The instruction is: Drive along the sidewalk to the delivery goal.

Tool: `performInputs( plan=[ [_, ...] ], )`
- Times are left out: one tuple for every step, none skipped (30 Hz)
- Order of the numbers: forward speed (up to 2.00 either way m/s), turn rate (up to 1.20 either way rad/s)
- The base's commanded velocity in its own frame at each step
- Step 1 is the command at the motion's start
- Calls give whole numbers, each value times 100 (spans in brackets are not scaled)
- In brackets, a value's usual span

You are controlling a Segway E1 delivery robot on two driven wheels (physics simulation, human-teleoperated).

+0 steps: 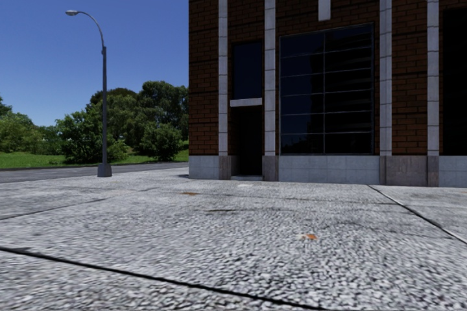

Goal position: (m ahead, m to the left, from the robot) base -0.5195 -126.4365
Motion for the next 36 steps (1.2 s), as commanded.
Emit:
performInputs(
  plan=[
    [111,0],
    [114,0],
    [123,0],
    [123,0],
    [129,0],
    [132,0],
    [135,0],
    [135,0],
    [141,0],
    [145,0],
    [145,0],
    [148,2],
    [149,3],
    [150,3],
    [150,3],
    [151,3],
    [152,3],
    [152,3],
    [153,3],
    [156,3],
    [157,3],
    [157,3],
    [159,3],
    [159,4],
    [159,4],
    [159,7],
    [159,10],
    [159,10],
    [159,16],
    [159,20],
    [159,21],
    [159,21],
    [159,22],
    [159,22],
    [159,22],
    [159,22]
  ],
)
